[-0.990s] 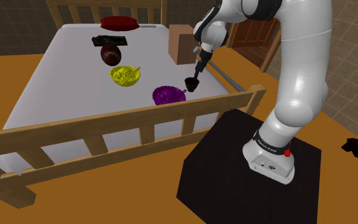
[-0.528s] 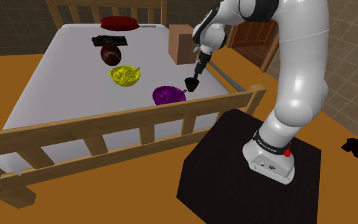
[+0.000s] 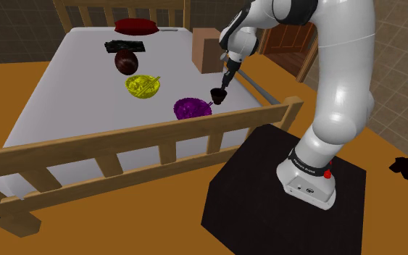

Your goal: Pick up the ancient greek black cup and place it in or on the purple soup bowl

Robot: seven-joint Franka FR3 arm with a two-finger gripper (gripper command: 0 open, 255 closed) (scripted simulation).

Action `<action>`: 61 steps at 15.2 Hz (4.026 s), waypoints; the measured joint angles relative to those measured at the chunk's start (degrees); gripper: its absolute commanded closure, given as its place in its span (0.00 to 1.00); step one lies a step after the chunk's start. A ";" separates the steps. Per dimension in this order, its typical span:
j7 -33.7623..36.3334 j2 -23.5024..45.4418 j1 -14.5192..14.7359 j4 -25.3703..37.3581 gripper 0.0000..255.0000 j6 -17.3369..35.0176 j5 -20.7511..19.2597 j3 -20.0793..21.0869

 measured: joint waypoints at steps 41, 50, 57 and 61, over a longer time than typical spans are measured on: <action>15.41 -19.12 7.46 0.82 1.00 -14.90 -15.06 -5.32; 29.81 -28.68 15.66 -9.34 1.00 -9.58 -20.56 -0.57; 39.88 -32.15 20.18 -12.96 1.00 -7.08 -22.70 4.12; 39.65 -31.00 20.56 -14.41 1.00 -4.55 -21.76 4.47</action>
